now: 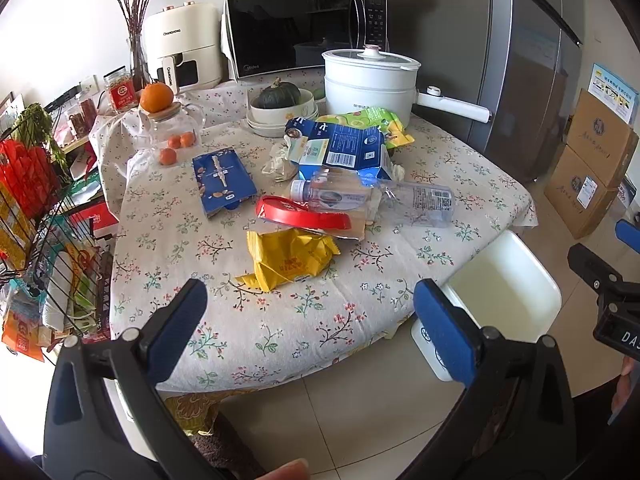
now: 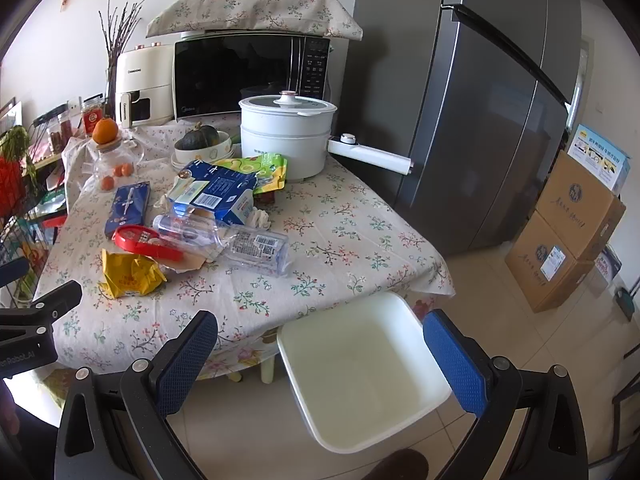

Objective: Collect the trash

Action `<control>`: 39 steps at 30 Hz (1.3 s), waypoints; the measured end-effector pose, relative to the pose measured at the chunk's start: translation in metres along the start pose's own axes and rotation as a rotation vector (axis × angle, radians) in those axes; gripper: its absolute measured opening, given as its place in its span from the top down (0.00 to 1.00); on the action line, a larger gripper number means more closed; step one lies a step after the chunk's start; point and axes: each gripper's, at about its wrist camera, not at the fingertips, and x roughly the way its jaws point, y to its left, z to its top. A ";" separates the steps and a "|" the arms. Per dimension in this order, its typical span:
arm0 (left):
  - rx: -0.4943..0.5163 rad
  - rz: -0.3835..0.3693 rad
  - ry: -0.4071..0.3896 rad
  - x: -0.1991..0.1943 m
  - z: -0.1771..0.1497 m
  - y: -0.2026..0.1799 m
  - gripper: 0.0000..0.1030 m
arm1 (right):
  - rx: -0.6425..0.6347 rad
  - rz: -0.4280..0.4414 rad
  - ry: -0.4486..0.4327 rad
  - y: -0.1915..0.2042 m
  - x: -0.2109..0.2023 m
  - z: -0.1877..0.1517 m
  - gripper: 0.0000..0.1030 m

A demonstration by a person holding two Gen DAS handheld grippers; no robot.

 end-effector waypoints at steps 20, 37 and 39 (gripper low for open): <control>0.001 0.000 -0.003 -0.001 0.001 0.000 0.01 | 0.000 0.000 -0.008 0.002 0.000 -0.001 0.00; 0.002 0.003 -0.008 -0.002 0.000 0.000 0.01 | -0.006 -0.002 -0.006 0.005 0.001 -0.002 0.00; 0.002 0.005 -0.005 -0.002 0.000 0.000 0.01 | -0.005 0.000 -0.006 0.005 0.001 -0.002 0.00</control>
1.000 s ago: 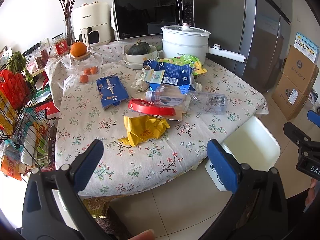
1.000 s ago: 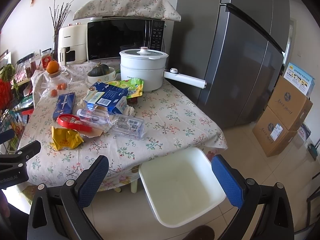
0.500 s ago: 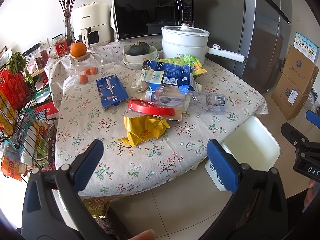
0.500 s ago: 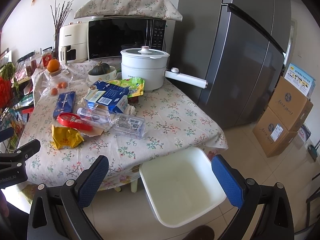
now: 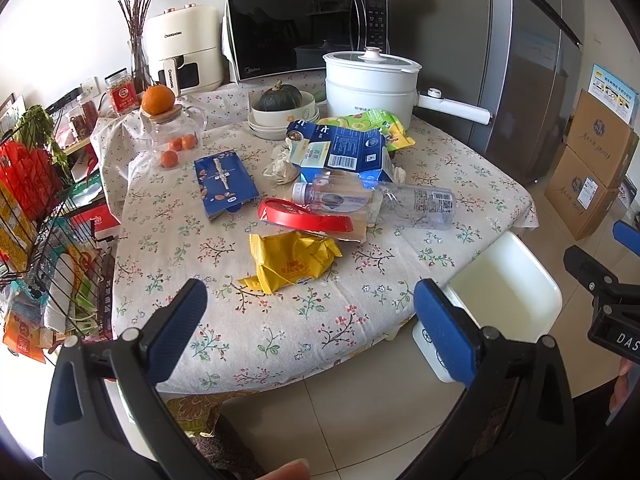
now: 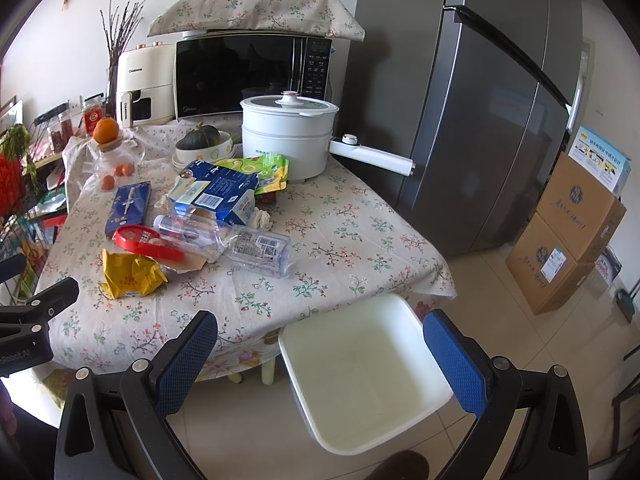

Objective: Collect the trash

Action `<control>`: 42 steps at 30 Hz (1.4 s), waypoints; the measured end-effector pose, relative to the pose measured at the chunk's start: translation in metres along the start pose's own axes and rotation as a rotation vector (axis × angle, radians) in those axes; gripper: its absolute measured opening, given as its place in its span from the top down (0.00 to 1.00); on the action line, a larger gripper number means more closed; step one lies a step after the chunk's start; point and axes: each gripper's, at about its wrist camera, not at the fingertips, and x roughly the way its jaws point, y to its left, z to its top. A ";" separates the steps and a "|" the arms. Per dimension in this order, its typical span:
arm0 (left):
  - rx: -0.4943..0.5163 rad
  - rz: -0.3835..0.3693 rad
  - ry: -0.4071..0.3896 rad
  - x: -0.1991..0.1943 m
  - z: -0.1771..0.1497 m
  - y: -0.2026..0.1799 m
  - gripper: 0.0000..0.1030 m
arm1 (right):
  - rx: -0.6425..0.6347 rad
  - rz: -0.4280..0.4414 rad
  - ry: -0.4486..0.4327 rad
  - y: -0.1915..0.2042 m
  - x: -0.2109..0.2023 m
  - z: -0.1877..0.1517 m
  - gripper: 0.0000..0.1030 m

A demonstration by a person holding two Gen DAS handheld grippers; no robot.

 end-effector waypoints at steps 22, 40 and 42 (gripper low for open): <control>0.018 -0.113 0.161 0.049 0.056 0.028 0.01 | -0.115 0.104 0.193 0.005 0.044 0.072 0.00; 0.115 -0.139 0.399 0.174 0.035 0.036 0.59 | -0.013 0.218 0.411 0.010 0.140 0.055 0.00; 0.135 -0.138 0.423 0.177 0.029 0.035 0.75 | -0.008 0.218 0.413 0.014 0.144 0.055 0.00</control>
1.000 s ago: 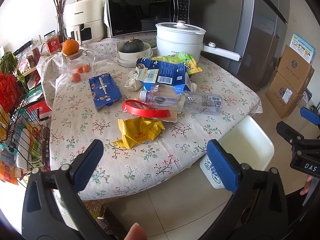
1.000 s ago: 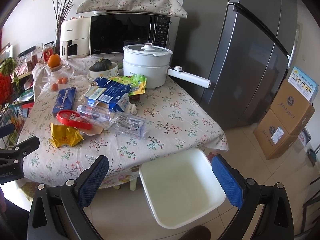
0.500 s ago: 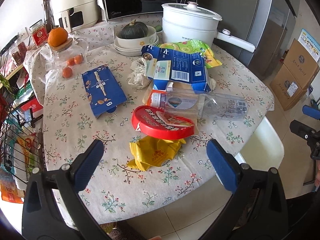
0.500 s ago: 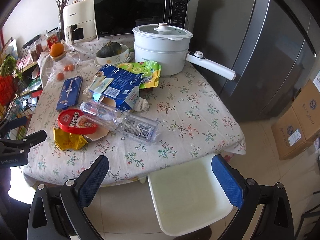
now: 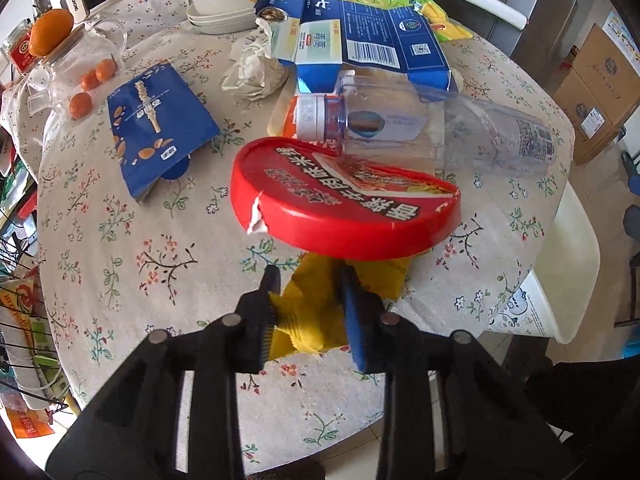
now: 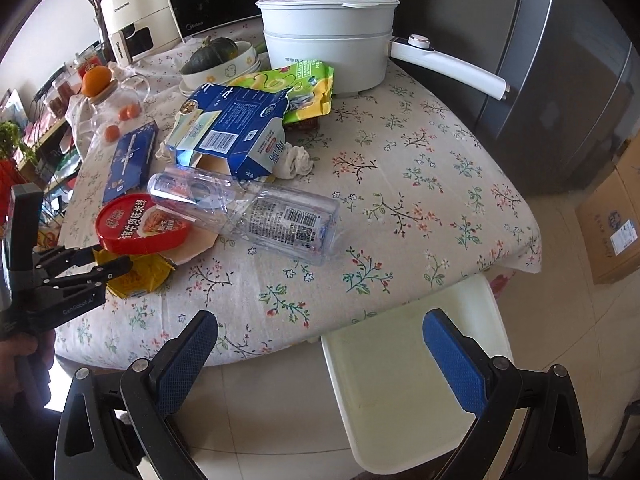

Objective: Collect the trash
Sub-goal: 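Grasp the yellow snack wrapper with the left gripper, then lift the yellow wrapper with the left gripper while the right gripper grasps the red lid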

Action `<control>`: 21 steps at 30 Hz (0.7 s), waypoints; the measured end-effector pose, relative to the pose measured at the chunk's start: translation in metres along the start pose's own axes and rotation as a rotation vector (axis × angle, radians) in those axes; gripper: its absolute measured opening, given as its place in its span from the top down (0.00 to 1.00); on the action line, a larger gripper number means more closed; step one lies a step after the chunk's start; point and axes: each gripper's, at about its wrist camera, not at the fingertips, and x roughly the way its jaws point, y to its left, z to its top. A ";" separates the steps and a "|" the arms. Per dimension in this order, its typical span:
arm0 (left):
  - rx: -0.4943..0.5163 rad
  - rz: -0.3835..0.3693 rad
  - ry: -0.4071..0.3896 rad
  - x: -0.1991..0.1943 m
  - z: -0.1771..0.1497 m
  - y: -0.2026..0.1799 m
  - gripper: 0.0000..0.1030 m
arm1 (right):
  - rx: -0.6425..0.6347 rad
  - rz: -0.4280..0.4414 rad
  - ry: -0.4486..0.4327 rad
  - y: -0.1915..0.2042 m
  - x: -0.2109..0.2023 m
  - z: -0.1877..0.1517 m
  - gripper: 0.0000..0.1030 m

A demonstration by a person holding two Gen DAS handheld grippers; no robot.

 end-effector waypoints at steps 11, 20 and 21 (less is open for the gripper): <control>-0.020 -0.053 -0.136 -0.060 -0.016 0.010 0.89 | -0.010 0.011 -0.017 0.019 0.009 0.016 0.00; -0.128 0.000 -0.243 -0.093 -0.027 0.057 0.90 | -0.102 0.129 -0.015 0.083 0.024 0.024 0.02; -0.142 0.016 -0.248 -0.094 -0.028 0.062 0.90 | -0.107 0.143 -0.010 0.090 0.027 0.025 0.02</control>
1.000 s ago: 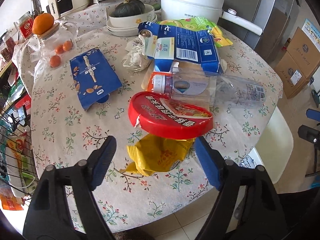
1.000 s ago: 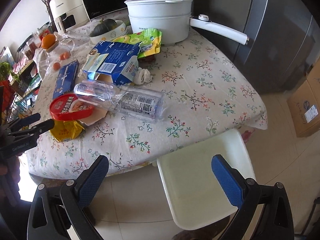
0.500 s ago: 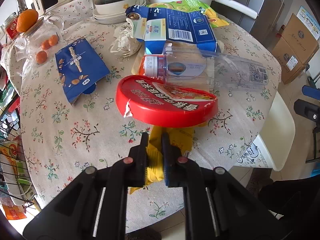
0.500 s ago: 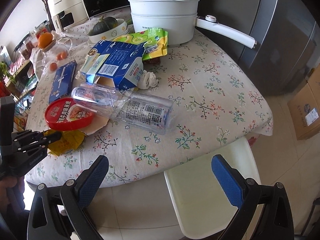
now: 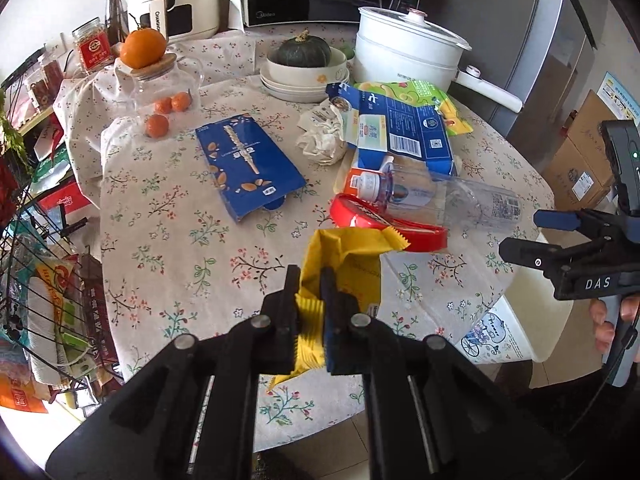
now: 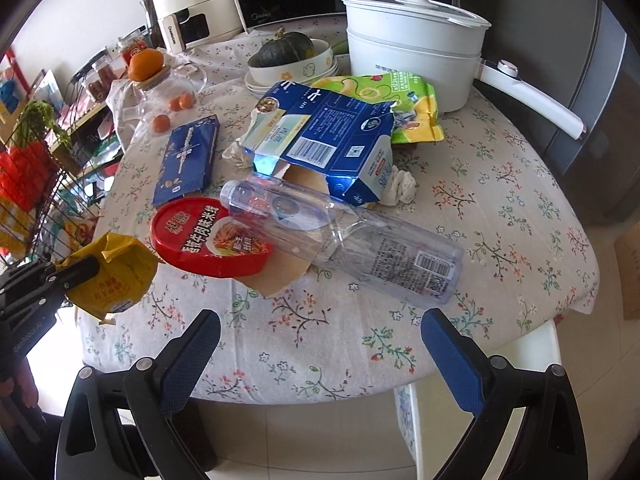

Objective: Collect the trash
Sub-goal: 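Lift the yellow wrapper with the left gripper while the right gripper grasps the red lid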

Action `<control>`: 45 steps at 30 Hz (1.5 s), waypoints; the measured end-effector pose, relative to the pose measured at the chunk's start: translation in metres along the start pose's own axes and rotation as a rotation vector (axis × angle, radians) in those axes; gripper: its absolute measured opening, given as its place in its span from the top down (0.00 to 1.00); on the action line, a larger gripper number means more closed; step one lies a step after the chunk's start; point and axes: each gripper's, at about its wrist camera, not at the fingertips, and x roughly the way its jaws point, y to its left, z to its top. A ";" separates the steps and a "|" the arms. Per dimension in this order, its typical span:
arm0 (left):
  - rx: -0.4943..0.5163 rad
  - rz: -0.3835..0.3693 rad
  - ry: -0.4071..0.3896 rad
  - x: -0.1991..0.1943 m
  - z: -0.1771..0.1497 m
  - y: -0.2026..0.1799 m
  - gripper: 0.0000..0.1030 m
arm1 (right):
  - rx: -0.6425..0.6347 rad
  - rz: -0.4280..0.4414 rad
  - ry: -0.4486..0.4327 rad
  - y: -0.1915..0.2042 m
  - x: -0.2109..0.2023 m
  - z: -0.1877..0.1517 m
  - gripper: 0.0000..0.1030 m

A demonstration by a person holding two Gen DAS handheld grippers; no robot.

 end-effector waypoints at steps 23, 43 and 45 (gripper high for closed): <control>-0.043 0.103 -0.002 -0.001 -0.007 0.037 0.90 | -0.361 -0.086 -0.042 0.116 0.060 0.014 0.33; -0.024 -0.059 -0.103 -0.014 0.016 -0.032 0.90 | -0.058 0.177 -0.301 -0.004 -0.073 0.028 0.85; -0.012 -0.090 -0.099 -0.013 0.019 -0.047 0.90 | -0.029 0.144 -0.313 -0.022 -0.085 0.022 0.85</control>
